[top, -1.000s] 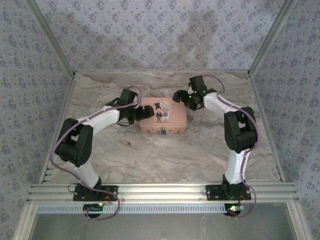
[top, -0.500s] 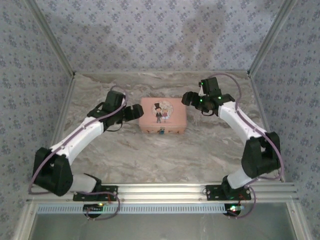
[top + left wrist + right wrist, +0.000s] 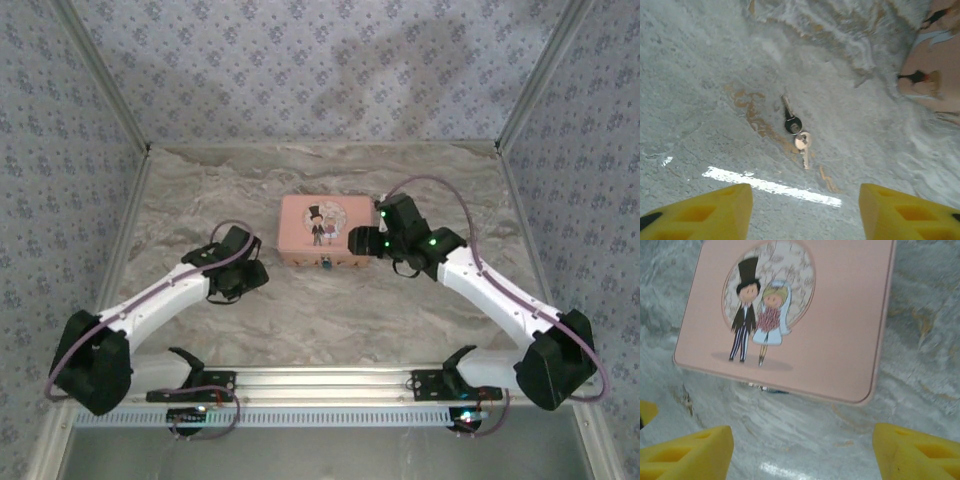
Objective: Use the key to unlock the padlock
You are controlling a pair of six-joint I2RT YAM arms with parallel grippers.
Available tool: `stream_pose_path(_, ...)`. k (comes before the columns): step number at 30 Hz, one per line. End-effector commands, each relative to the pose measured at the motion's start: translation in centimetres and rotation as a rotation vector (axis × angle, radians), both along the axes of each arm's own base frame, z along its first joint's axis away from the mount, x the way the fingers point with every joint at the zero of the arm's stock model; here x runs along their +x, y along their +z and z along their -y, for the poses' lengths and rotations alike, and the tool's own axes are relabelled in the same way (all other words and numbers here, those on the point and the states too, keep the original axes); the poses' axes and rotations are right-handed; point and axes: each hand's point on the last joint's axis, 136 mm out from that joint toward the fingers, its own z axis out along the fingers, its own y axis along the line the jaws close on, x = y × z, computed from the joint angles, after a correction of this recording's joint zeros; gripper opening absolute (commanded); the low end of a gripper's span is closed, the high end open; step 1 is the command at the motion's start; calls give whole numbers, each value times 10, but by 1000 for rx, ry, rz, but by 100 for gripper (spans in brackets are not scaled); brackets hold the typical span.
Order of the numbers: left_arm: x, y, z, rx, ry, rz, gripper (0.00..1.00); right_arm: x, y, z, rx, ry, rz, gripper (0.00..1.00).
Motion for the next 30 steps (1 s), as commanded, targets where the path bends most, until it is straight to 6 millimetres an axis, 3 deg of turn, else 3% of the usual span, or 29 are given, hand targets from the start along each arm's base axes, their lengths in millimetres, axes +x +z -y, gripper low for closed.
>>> stream_pose_path(1, 2, -7, 0, 27, 87, -14, 54, -10, -7, 9, -16, -43, -9, 75)
stream_pose_path(6, 10, -16, 0, 69, 117, -36, 48, -20, -17, 16, -11, -55, -22, 76)
stream_pose_path(19, 31, -37, 6, 141, 120, -65, 35, -35, -12, 27, -6, -59, -21, 75)
stream_pose_path(23, 31, -43, 7, 148, 120, -81, 32, -37, -12, 29, -6, -60, -25, 75)
stream_pose_path(30, 26, -52, 4, 153, 125, -106, 17, -36, -9, 32, -2, -71, -20, 76)
